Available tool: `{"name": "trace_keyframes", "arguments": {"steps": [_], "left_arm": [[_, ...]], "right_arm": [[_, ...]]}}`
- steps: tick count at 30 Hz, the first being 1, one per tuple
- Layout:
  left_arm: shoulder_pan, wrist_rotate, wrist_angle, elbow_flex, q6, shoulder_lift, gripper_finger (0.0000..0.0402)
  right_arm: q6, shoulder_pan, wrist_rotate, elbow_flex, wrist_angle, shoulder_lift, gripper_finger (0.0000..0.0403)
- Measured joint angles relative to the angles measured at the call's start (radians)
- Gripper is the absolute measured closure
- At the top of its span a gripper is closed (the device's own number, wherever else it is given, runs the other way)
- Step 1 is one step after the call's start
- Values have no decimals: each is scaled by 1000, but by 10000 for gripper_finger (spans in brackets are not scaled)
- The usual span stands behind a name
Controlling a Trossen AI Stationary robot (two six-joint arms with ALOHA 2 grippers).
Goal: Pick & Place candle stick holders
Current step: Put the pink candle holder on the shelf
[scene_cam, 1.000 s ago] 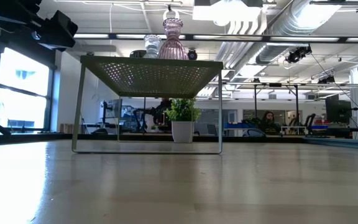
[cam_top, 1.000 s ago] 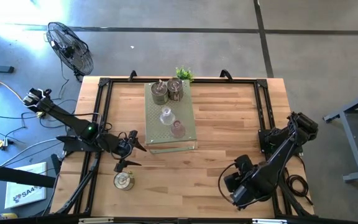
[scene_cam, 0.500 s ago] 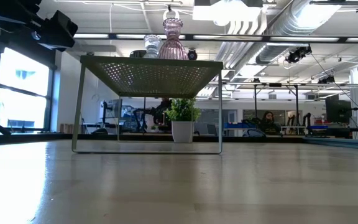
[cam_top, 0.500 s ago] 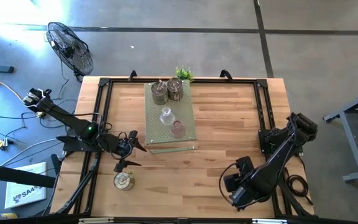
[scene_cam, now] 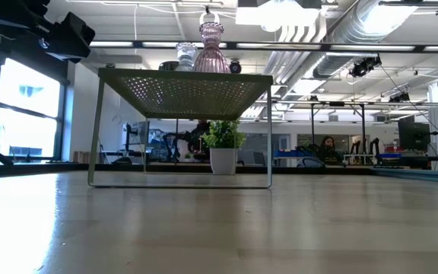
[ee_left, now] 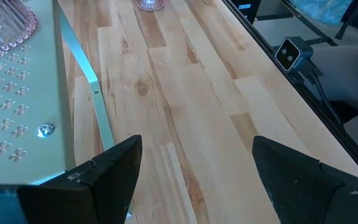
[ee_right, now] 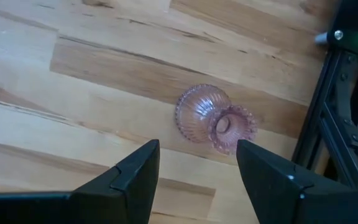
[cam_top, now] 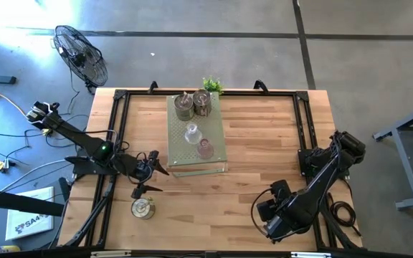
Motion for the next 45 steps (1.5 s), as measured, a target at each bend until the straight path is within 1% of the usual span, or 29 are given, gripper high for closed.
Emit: {"name": "trace_keyframes", "arguments": {"steps": [13,20,32,38,45], "left_arm": [[0,1,0,0,3,0,101],[0,1,0,0,3,0,101],[0,2,0,0,3,0,101],[0,22,-4,0,3,0,101],[0,19,-8,0,3,0,101]], "right_arm": [[7,0,-10,0,15,5,194],[-48,0,-11,1,15,30,194],[-14,0,-6,0,13,31,194],[-23,0,-20,-103,86,32,194],[-26,0,-88,-204,174,32,194]]}}
